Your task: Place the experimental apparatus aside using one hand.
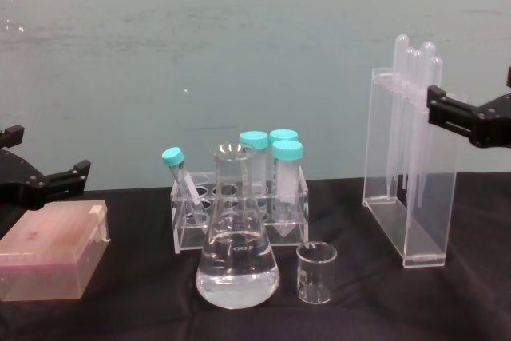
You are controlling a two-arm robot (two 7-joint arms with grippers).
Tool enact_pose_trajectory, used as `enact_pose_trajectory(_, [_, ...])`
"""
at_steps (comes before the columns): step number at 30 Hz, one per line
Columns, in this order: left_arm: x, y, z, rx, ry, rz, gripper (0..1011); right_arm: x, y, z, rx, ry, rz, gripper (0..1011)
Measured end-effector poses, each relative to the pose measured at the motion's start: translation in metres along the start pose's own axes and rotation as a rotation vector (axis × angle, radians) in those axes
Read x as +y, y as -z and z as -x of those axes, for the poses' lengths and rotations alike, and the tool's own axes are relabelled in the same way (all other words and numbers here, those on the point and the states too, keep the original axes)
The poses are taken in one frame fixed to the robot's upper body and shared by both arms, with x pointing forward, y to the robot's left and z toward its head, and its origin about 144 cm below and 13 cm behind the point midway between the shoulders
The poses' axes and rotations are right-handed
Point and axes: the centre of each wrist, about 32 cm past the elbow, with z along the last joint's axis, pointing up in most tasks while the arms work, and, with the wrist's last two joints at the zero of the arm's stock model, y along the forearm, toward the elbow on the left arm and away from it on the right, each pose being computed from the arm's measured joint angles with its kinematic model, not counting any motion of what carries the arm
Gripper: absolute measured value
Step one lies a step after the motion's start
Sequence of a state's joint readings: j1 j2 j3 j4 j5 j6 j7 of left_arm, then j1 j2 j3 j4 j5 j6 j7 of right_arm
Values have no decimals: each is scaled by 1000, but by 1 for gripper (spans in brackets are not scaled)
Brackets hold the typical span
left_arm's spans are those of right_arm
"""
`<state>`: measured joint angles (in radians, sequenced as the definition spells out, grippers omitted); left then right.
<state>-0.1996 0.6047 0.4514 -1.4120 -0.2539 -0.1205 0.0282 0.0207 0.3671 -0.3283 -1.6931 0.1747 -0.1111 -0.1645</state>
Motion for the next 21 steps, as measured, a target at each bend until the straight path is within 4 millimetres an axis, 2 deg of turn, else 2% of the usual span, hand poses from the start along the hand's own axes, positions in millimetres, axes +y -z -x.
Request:
enact_pose_trajectory(9, [0, 0, 0, 0, 0, 0, 1000, 13, 2, 14, 26, 38, 8, 1003])
enact_pose_trajectory(21, [0, 0, 0, 0, 0, 0, 1000, 35, 6, 22, 38, 84, 6, 1003])
